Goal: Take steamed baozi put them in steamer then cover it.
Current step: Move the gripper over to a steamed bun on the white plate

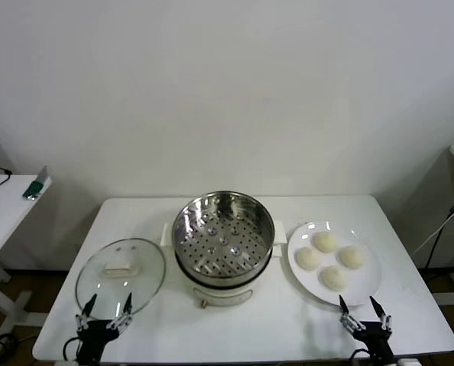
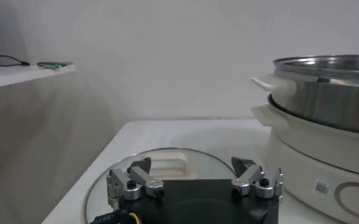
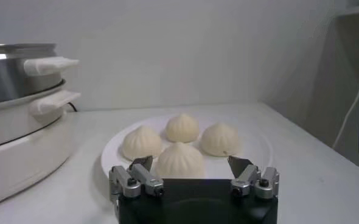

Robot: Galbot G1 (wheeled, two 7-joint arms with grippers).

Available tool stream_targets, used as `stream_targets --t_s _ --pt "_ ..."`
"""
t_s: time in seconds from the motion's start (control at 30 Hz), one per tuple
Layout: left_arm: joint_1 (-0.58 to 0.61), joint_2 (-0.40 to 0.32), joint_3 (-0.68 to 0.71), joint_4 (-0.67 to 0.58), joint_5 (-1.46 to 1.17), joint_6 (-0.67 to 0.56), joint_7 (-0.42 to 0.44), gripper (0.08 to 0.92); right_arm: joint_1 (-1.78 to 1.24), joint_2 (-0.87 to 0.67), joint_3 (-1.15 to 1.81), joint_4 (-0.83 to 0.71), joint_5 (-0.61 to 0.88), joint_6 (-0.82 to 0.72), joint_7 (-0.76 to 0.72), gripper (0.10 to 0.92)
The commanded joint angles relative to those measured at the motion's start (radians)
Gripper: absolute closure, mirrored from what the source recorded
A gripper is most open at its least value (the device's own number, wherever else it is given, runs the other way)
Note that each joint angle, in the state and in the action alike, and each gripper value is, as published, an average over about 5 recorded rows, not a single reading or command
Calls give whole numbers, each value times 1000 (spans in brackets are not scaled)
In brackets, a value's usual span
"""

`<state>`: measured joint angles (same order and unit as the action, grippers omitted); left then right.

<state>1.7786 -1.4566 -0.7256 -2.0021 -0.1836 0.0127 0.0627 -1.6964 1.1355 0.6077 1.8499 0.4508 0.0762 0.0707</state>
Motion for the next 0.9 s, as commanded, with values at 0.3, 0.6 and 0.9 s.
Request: stream_targets --t_s 0.3,0.6,0.9 --pt "-21 6 15 11 -4 -3 1 177 591 -304 -41 -86 -86 -556 -84 203" --pt "-37 22 13 17 -13 -2 8 177 1174 -668 -633 -394 -291 -491 -701 203" --pt "-43 22 11 20 -14 -1 20 177 1769 -702 -1332 -608 -470 -176 -1125 203"
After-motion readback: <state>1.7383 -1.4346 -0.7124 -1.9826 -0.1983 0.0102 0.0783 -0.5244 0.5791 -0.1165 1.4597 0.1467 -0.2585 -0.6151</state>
